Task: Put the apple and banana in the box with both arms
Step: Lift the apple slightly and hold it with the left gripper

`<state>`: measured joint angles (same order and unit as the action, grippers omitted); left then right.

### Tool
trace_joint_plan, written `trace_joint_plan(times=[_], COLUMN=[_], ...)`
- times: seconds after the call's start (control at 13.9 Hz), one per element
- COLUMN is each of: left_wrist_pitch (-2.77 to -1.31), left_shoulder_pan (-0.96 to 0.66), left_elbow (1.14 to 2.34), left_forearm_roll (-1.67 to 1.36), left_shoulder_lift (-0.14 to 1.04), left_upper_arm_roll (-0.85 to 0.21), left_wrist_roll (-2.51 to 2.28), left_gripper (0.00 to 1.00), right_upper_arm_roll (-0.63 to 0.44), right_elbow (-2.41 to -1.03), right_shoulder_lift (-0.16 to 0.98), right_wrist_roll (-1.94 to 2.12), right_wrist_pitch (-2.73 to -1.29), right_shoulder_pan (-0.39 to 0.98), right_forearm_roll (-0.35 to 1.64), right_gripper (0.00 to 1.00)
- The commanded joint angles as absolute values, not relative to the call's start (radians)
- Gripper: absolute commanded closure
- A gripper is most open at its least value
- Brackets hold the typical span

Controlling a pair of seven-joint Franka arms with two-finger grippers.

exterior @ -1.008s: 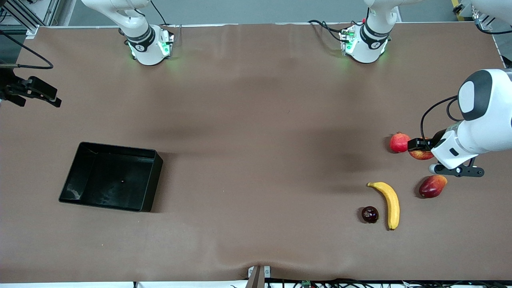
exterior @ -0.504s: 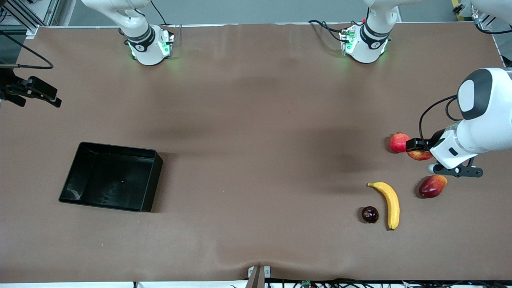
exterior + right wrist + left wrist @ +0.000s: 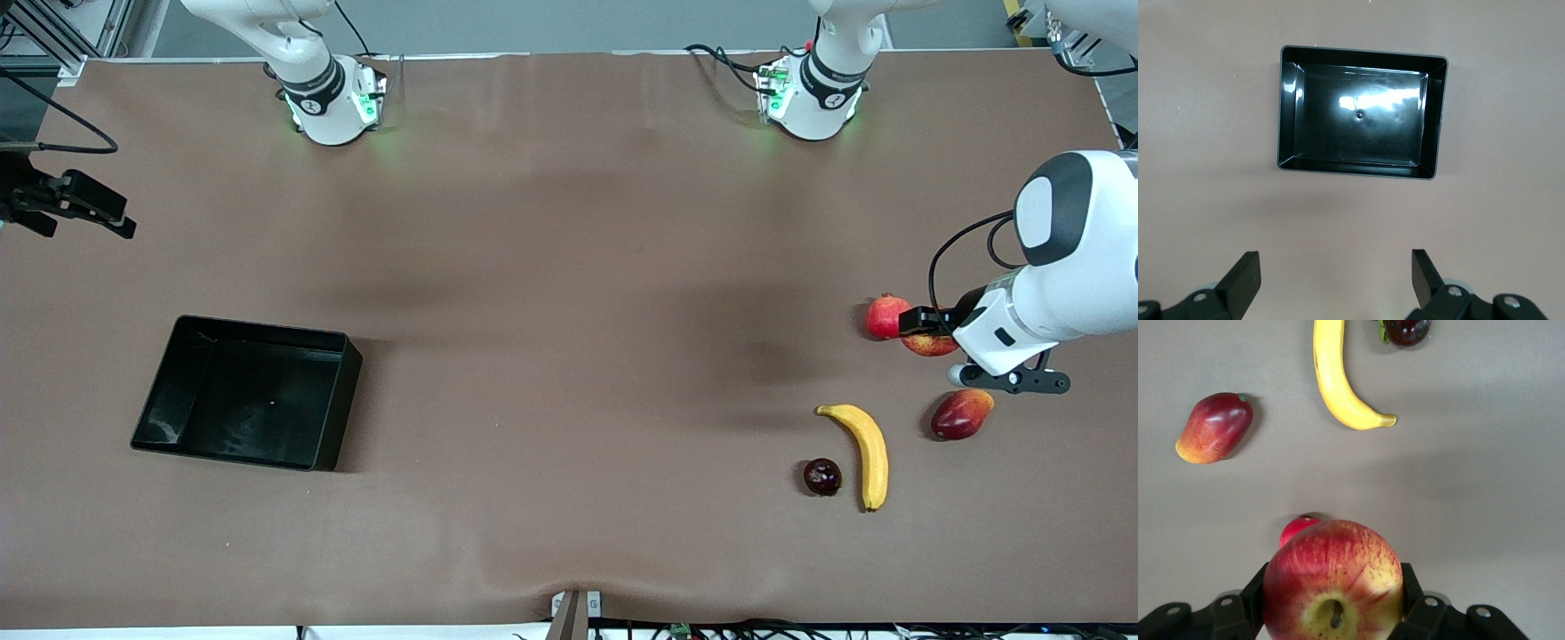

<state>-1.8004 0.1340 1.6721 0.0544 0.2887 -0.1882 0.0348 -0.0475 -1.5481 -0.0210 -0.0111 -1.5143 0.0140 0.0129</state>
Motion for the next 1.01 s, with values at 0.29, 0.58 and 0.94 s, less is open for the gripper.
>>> trace_joint_plan(times=[0.29,0.58,0.94], left_wrist_pitch=[-1.776,-1.776,-1.776], left_shoulder_pan=[0.135,0.137,0.13], left_elbow=[1.667,1.658,1.655], left_forearm_roll=[0.04,0.038,0.005], left_shoulder_lift=[0.27,0.275,0.278], left_upper_arm_roll=[-0.196,-0.207,-0.209], left_wrist_roll=[0.021,0.018,0.017], left_gripper=[1.0,1.0,1.0], right_upper_arm_roll=[-0.043,-0.046,-0.044], right_elbow=[-1.539,-1.539,-1.537], right_shoulder_lift=[0.043,0.199,0.322], right_wrist_roll=[-0.025,-0.026,-0.021], right_wrist_pitch=[-1.566,-1.624,-1.738], right_shoulder_pan=[0.006,-0.054,-0.149], right_forearm_roll=[-0.008,-0.008,0.02], right_gripper=[0.0,0.0,0.0])
